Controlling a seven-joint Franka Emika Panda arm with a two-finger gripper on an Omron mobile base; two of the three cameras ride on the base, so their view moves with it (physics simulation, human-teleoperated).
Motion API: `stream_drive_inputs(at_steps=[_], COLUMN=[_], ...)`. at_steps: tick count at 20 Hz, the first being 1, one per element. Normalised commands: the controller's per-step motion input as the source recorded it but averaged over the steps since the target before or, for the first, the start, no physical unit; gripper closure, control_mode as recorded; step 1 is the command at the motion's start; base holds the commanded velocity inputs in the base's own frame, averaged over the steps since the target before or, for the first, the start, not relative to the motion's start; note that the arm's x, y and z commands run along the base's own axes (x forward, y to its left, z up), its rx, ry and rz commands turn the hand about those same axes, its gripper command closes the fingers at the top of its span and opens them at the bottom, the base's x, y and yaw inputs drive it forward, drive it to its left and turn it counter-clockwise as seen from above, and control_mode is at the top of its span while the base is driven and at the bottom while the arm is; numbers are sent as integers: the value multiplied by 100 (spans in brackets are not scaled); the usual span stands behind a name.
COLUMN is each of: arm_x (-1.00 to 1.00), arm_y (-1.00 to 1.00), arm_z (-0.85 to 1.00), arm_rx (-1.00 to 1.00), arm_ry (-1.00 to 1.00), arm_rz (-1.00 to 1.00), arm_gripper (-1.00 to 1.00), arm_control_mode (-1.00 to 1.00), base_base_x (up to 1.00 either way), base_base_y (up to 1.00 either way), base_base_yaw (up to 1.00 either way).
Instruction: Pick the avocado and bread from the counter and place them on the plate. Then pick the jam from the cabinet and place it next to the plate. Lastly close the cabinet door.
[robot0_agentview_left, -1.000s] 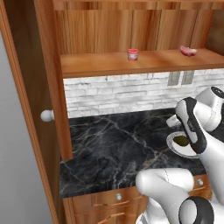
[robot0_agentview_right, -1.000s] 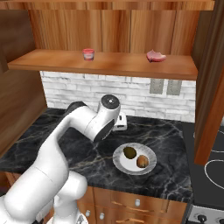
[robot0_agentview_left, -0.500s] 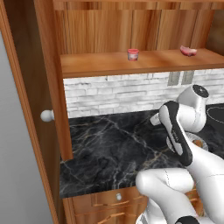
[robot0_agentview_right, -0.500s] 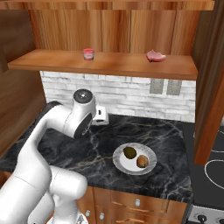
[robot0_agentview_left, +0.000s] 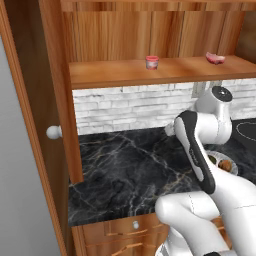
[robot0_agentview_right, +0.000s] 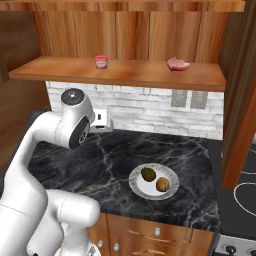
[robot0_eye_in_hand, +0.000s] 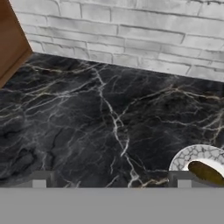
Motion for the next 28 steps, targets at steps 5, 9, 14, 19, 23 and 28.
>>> stream_drive_inputs(at_steps=[5, 9, 14, 19, 23, 28], arm_x=[-3, -9, -2, 0, 0, 0], arm_y=[0, 1, 3, 10, 14, 12], arm_z=[56, 48, 40, 37, 41, 40], arm_rx=[-4, 0, 0, 0, -1, -2], arm_ry=[0, -1, -3, -5, -8, -10], arm_rz=[-8, -5, -1, -2, -3, -3], arm_gripper=[-100, -100, -100, -100, -100, -100], arm_control_mode=[-100, -100, -100, -100, -100, -100], base_base_x=[0, 0, 0, 0, 0, 0], base_base_y=[0, 0, 0, 0, 0, 0], base_base_yaw=[0, 0, 0, 0, 0, 0])
